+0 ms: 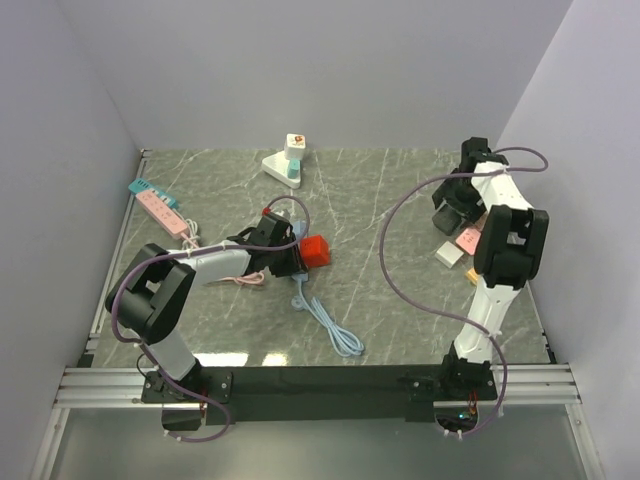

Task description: Pull the plug off the socket

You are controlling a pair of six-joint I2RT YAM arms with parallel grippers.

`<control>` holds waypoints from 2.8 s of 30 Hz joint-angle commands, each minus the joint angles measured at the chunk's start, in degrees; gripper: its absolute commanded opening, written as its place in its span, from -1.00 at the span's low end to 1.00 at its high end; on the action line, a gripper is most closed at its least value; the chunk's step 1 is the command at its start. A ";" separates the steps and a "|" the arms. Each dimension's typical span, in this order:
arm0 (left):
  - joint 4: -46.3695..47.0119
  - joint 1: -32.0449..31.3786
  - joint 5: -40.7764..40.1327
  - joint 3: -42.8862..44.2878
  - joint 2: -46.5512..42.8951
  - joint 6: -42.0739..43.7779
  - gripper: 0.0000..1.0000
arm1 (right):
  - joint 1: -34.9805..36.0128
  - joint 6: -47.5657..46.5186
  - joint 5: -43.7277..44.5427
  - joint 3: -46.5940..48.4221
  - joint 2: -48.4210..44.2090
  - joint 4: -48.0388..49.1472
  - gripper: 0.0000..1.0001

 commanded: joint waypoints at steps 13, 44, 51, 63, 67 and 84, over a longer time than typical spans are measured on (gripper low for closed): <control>5.57 0.86 2.83 0.10 -3.76 -0.14 -0.99 | 11.69 -3.59 -35.18 -21.71 -25.86 20.92 0.90; 10.94 1.30 11.80 0.63 -6.40 -0.93 -0.99 | 36.31 4.49 -47.23 -23.50 -9.96 38.87 0.80; 9.88 1.65 10.39 -0.25 -7.28 -0.58 -0.99 | 36.14 4.06 -45.83 -22.37 -9.78 35.20 -0.43; 9.89 5.08 9.17 -6.57 -11.06 -0.32 -0.99 | 20.77 -4.63 -59.01 -12.37 -8.37 22.47 -1.00; 9.53 5.70 9.42 -6.67 -11.06 -0.23 -0.99 | 20.58 -3.70 -58.23 -13.38 -9.68 24.52 -1.00; 7.69 6.31 8.02 -0.60 -9.13 -0.06 -0.99 | 31.84 14.82 -45.73 -34.16 -24.63 42.27 -1.00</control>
